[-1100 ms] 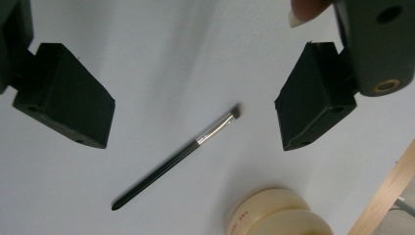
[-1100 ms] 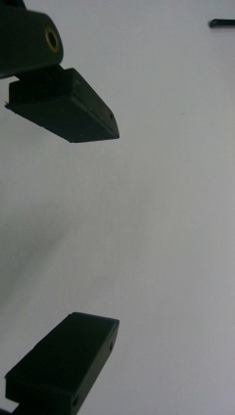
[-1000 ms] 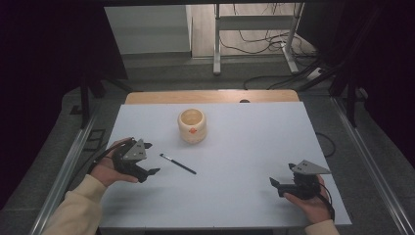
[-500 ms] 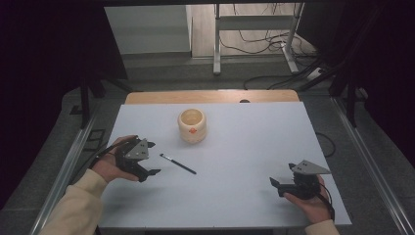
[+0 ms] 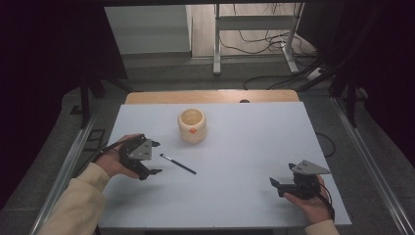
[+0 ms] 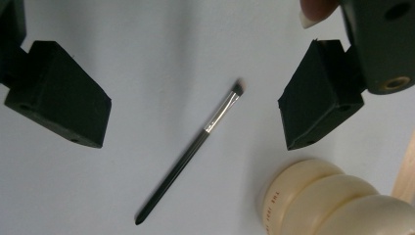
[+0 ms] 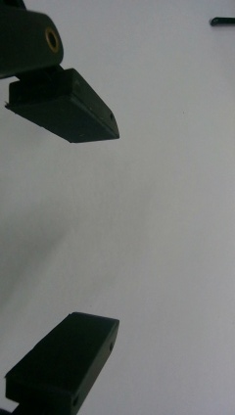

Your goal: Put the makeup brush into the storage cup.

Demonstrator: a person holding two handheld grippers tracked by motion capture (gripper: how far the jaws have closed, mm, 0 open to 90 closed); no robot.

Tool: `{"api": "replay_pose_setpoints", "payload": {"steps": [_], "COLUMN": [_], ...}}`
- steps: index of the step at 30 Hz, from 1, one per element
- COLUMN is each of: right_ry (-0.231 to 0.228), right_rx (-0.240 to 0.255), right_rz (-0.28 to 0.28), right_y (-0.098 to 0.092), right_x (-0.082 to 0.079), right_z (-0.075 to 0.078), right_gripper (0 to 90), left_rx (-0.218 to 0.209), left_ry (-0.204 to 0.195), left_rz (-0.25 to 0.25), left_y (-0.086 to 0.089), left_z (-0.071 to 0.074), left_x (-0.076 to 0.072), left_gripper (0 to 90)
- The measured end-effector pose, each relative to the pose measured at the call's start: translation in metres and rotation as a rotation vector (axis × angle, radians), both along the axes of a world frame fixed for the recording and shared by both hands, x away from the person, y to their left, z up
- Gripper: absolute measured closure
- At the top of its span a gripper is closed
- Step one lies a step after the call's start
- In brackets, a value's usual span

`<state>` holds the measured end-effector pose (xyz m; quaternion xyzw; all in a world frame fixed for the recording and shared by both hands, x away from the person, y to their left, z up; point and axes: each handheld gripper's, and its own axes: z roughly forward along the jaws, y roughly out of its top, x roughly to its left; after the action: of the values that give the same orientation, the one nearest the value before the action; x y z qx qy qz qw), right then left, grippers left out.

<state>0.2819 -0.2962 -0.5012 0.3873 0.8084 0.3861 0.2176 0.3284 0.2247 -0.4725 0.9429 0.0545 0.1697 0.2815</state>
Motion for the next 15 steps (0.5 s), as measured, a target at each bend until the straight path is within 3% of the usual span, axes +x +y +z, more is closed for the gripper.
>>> {"api": "replay_pose_setpoints", "payload": {"steps": [15], "right_ry": [0.002], "right_rx": [0.002], "right_rz": [0.001], "right_y": [0.000], "right_x": [0.000], "right_z": [0.000], "right_gripper": [11.6], "left_rx": [0.041], "left_ry": [0.036], "left_rz": [-0.080], "left_y": [-0.010], "left_z": [-0.007], "left_x": [0.016], "left_gripper": [13.9]}}
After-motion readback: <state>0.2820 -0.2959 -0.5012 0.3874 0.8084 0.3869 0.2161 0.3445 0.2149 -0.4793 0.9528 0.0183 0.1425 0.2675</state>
